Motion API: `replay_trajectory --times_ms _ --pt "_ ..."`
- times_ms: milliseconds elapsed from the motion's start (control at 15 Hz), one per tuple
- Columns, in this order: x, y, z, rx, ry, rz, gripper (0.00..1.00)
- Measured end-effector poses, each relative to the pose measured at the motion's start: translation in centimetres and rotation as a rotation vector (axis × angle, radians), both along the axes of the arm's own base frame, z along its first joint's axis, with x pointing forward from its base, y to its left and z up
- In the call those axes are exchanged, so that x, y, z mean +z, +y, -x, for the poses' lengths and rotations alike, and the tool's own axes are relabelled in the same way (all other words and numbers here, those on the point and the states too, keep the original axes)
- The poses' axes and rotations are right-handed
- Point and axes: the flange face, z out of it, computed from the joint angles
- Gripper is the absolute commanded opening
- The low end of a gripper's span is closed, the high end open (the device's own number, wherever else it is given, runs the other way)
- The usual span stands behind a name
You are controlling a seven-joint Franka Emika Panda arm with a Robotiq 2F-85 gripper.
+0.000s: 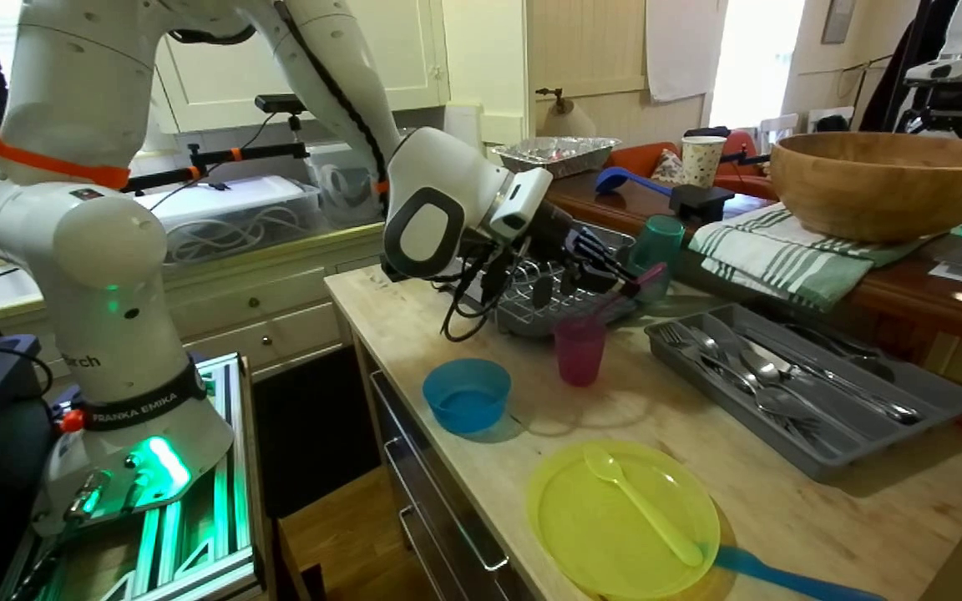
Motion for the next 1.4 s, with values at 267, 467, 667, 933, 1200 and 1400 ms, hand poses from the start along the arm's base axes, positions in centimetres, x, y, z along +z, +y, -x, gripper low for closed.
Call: replay_trajectory --times_ms 267,467,667,933,1200,1400 --pt "-0.08 -0.56 -0.09 -0.008 0.001 0.008 0.17" --pt "-0.19 -0.73 -0.09 -0.011 0.004 0.012 0.54" --pt "-0.21 -0.73 -0.08 -0.011 0.005 0.012 0.76" --pt "-0.2 -0.74 -0.09 -0.011 0.004 0.012 1.0" --pt "-0.17 -0.76 -0.11 -0.011 0.004 0.012 1.0" --pt "0.01 -1.02 -0.12 -0.017 0.003 0.012 1.0"
